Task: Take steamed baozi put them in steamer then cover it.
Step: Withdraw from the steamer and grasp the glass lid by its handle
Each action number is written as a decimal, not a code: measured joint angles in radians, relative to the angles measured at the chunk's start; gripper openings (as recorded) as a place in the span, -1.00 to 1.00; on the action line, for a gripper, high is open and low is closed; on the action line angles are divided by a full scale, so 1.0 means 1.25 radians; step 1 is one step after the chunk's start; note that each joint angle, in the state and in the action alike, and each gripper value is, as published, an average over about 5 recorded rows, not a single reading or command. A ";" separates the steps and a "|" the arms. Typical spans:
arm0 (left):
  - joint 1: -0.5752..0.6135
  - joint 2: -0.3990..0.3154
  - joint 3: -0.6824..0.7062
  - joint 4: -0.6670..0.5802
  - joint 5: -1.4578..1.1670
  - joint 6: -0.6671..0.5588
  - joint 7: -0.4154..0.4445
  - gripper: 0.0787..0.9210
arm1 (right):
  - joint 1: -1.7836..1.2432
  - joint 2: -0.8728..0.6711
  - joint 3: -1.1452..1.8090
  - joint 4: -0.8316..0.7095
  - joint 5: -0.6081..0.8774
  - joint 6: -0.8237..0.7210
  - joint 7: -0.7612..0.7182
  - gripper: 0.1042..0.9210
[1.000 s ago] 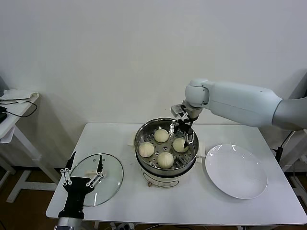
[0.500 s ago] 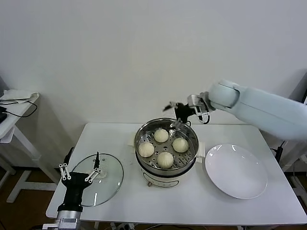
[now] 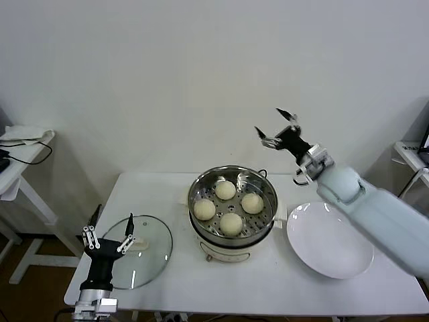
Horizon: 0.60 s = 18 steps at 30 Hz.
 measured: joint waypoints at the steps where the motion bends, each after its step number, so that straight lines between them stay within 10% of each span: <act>1: -0.001 0.002 -0.003 0.010 0.015 0.000 -0.001 0.77 | -0.046 0.007 0.045 0.004 -0.005 0.005 0.015 0.76; 18: 0.016 0.032 -0.047 0.186 0.369 -0.020 -0.009 0.77 | -0.532 0.194 0.499 0.021 -0.072 0.062 0.093 0.76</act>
